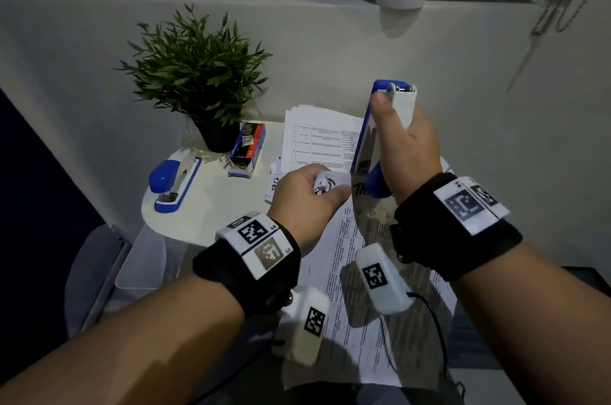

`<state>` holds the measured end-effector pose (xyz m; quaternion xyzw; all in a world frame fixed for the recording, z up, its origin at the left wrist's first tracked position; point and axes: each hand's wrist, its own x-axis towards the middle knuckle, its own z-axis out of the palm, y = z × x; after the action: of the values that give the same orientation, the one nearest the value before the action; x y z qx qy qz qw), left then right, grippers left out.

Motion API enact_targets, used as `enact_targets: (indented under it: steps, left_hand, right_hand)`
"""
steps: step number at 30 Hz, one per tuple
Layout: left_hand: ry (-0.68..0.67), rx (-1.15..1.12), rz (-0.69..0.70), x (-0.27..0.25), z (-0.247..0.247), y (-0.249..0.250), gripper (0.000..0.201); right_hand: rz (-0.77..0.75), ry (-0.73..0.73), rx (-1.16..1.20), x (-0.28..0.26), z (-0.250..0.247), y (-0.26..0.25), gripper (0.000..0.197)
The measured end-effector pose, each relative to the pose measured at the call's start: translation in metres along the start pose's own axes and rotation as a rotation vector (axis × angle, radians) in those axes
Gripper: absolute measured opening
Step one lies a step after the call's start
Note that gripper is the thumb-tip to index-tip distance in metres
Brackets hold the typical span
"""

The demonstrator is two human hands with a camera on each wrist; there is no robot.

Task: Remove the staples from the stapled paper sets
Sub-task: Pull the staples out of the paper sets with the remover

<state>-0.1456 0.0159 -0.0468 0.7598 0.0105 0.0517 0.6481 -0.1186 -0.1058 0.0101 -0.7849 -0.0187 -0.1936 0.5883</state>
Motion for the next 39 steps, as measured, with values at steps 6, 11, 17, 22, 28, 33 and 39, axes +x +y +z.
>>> enact_targets:
  steps: [6,11,17,22,28,33,39]
  left_hand:
    - [0.015,0.056,0.105,-0.007,0.006,0.005,0.014]
    - [0.016,0.124,0.152,-0.010,0.005,0.010,0.021]
    - [-0.144,0.092,0.045,-0.010,0.001,0.015,0.061]
    - [-0.084,0.185,0.103,-0.011,0.002,0.020,0.048]
    - [-0.047,0.246,0.134,-0.012,0.005,0.024,0.039]
    - [-0.093,0.205,0.054,-0.008,0.001,0.023,0.043]
    - [-0.122,0.243,-0.021,0.000,-0.013,0.009,0.037]
  right_hand:
    - [0.029,-0.018,-0.090,0.002,0.000,0.001,0.043]
    - [0.058,0.004,-0.072,-0.003,0.001,-0.001,0.051]
    - [0.115,-0.003,0.060,-0.007,0.004,-0.001,0.069]
    - [0.121,0.006,0.069,-0.009,0.006,-0.005,0.067]
    - [0.157,0.013,0.145,-0.012,0.008,-0.008,0.087]
    - [0.183,0.000,0.189,-0.011,0.008,-0.006,0.084]
    - [0.220,0.090,0.239,-0.003,-0.010,0.004,0.081]
